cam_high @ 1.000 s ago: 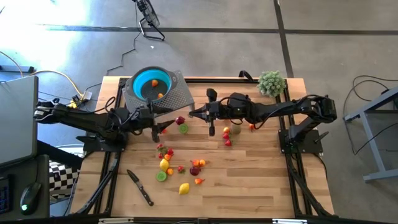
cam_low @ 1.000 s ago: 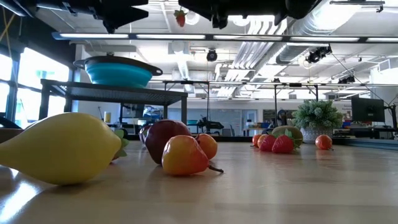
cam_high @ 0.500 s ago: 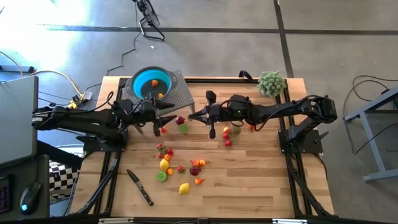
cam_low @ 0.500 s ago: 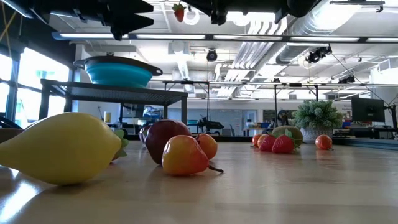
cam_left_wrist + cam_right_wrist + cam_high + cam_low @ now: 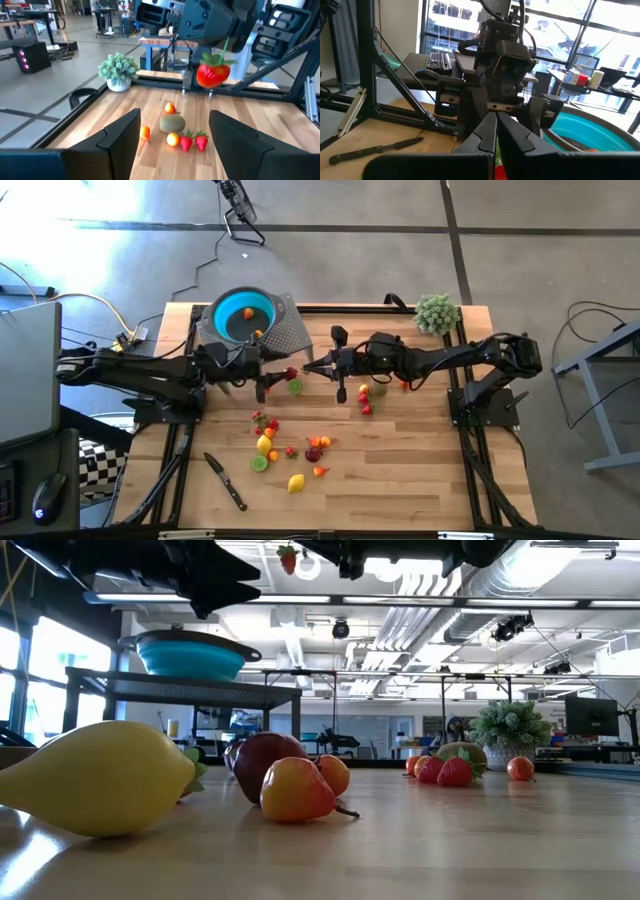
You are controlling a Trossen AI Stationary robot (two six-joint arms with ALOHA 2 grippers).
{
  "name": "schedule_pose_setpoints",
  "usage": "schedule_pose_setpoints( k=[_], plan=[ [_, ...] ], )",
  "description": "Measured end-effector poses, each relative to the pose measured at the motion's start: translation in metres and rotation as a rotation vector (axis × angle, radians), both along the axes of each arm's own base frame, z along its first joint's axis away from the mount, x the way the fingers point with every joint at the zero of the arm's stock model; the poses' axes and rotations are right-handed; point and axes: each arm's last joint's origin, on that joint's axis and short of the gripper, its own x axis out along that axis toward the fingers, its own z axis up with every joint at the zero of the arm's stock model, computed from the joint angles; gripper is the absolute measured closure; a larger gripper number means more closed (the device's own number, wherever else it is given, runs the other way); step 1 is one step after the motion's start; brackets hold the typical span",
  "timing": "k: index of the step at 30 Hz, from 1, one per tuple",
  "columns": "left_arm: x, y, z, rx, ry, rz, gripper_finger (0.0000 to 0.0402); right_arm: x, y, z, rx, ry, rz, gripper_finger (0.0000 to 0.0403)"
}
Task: Pick & Place Fruit
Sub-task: Put the red strawberry into the blue strainer bowl on the shelf
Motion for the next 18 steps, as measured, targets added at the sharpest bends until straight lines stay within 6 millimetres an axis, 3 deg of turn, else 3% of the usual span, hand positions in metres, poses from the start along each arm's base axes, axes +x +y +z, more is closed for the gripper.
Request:
schedule_pose_setpoints(
  k=[12, 18],
  plan=[
    [0.003, -0.003, 0.003, 0.010, -0.051, -0.107, 0.0169, 0.000, -0.001, -0.002, 0.002, 0.017, -0.020, 0.0399],
    [0.015, -0.002, -0.001, 0.013, -0.083, -0.109, 0.0169, 0.000, -0.001, -0.002, 0.002, 0.020, -0.022, 0.0399]
  ],
)
